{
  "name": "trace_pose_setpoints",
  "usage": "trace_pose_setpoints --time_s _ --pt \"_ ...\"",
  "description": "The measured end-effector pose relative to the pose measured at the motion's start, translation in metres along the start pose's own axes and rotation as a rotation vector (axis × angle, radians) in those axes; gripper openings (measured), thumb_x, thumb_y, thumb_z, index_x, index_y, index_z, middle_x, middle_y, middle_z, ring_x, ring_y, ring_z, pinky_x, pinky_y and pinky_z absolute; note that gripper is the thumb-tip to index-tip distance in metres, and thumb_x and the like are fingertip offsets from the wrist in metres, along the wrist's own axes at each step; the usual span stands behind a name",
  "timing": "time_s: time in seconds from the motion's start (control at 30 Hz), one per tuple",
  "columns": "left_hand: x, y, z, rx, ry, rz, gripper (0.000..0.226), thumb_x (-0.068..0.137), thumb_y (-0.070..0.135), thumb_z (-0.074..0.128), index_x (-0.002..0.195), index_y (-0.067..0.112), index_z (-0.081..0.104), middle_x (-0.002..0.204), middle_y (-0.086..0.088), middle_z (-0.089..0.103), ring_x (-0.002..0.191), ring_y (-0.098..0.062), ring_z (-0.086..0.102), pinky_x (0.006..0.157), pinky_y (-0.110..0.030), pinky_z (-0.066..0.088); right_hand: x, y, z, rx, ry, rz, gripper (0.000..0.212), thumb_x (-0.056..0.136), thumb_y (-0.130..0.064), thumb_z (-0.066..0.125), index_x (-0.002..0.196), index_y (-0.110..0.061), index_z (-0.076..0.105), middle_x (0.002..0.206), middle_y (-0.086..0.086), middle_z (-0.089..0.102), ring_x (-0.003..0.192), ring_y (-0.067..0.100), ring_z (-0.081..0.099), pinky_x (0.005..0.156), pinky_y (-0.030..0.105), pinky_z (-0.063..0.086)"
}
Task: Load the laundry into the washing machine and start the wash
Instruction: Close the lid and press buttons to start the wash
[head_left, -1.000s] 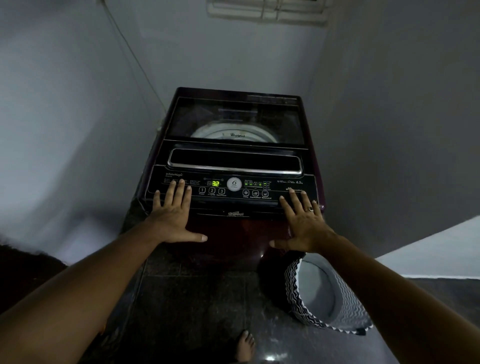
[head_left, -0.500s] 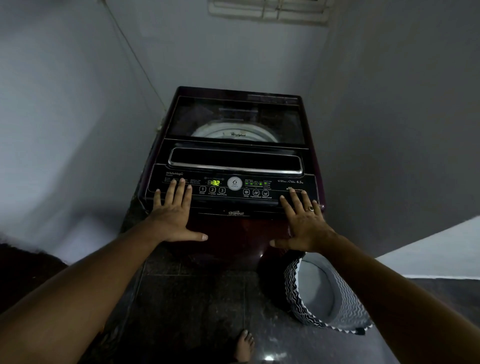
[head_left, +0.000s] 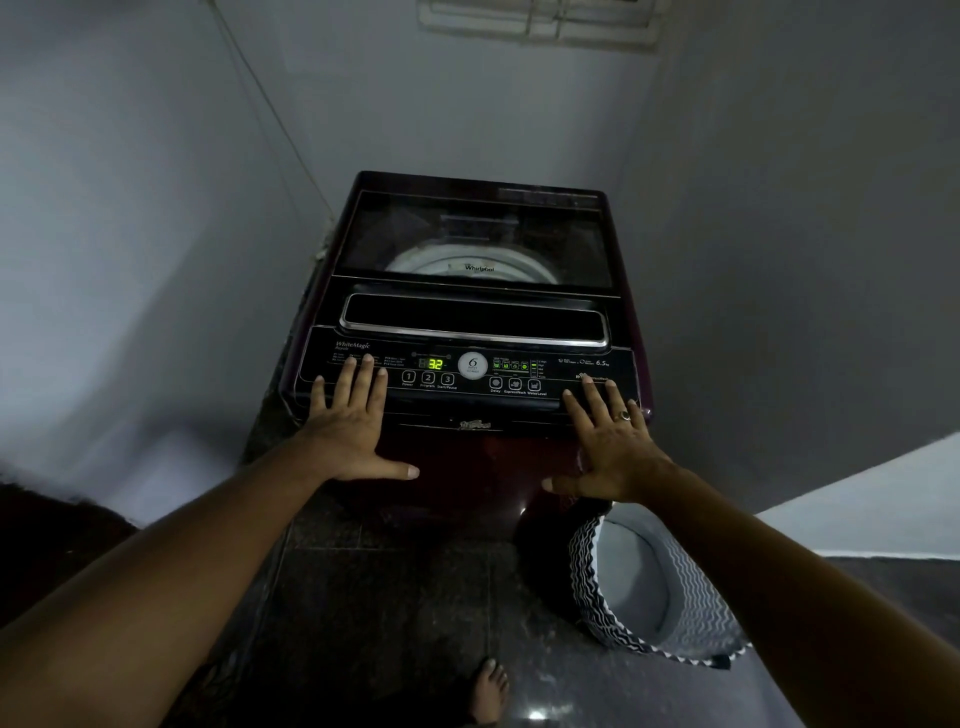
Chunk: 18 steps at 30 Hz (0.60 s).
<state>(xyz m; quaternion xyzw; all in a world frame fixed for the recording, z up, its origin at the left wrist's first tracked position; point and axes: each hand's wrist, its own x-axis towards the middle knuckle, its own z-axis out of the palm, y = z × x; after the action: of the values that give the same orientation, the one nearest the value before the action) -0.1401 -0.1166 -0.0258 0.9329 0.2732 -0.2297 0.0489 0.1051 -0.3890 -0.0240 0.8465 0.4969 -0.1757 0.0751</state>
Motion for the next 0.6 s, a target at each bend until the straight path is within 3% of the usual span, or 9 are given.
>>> trace_pose_setpoints --time_s 0.6 --pt "-0.0019 -0.0037 -0.0056 -0.001 -0.027 0.027 0.153 0.05 0.104 0.04 0.15 0.011 -0.03 0.152 -0.013 -0.046 0.142 -0.032 -0.04 0.118 -0.064 -0.009 -0.0047 -0.0046 -0.008 -0.013 -0.004 0.006 0.138 0.064 -0.098 0.046 0.161 -0.019 -0.013 0.165 0.015 -0.026 0.152 0.042 -0.021 0.122 0.065 0.003"
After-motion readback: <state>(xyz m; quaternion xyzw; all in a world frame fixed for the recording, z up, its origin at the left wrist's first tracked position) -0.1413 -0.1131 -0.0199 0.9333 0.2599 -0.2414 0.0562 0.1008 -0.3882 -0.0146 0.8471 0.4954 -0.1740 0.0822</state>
